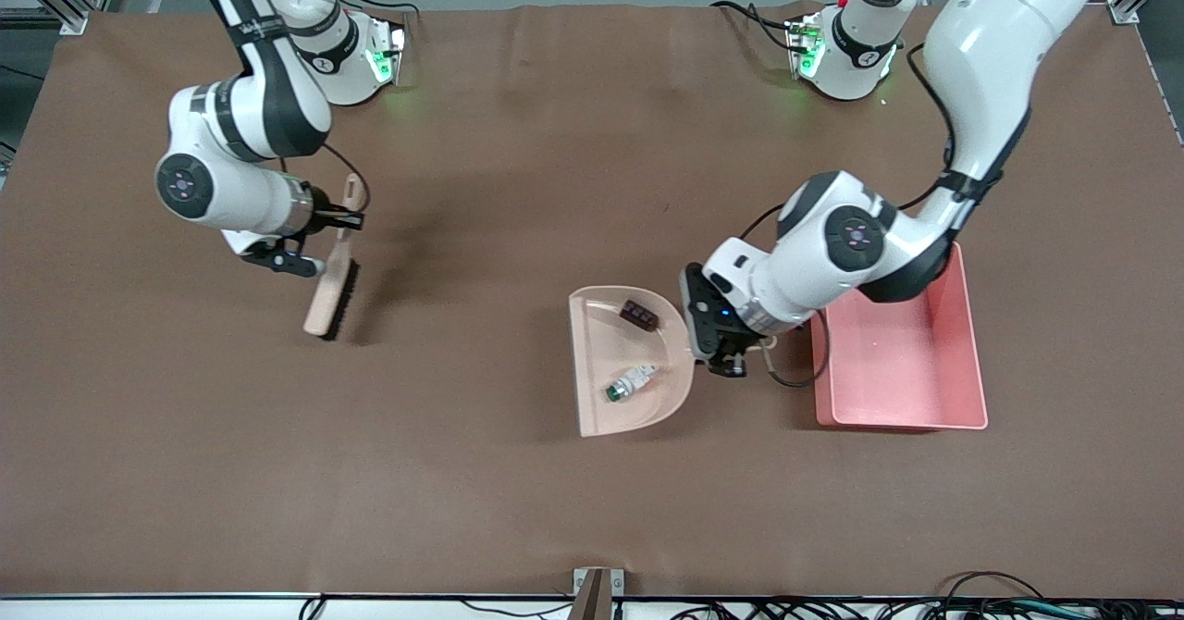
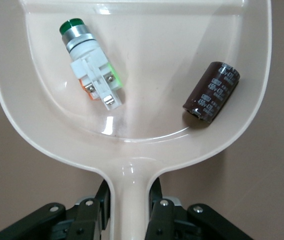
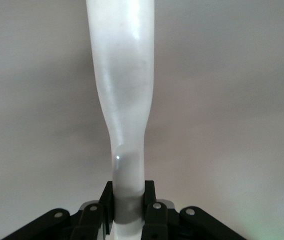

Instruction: Clean e-waste and dump in bin

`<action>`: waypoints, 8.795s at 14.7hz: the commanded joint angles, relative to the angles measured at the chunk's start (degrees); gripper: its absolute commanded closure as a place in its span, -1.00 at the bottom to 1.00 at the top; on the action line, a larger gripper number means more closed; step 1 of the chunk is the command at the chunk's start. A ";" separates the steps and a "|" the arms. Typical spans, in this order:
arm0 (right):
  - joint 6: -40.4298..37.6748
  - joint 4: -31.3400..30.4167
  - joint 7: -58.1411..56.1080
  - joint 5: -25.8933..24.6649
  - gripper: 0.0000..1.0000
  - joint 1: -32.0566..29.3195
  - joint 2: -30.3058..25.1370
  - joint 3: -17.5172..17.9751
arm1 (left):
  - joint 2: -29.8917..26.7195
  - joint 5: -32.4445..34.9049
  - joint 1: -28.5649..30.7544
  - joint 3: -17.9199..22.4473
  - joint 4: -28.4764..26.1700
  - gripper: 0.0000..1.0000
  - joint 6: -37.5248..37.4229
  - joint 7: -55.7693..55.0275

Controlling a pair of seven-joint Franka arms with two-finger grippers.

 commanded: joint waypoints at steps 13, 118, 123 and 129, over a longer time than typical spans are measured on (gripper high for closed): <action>14.95 -14.81 -10.14 -12.88 -0.12 -12.69 -2.22 1.15 | -0.81 -1.27 39.01 -18.28 4.43 1.00 -15.48 19.49; -44.11 50.32 -19.28 -5.94 -1.00 -5.30 -1.78 -8.17 | -28.65 -5.84 -25.66 32.76 2.67 -1.00 -32.62 -48.70; -43.85 50.32 -19.37 -5.94 -1.00 -5.30 -1.78 -8.26 | -37.28 -9.68 -22.07 39.37 2.32 -1.00 -39.47 -49.05; -41.03 51.20 -19.28 -6.03 -1.00 -5.22 -1.78 -8.26 | -41.86 -14.71 -13.09 39.46 1.53 -1.00 -46.77 -49.22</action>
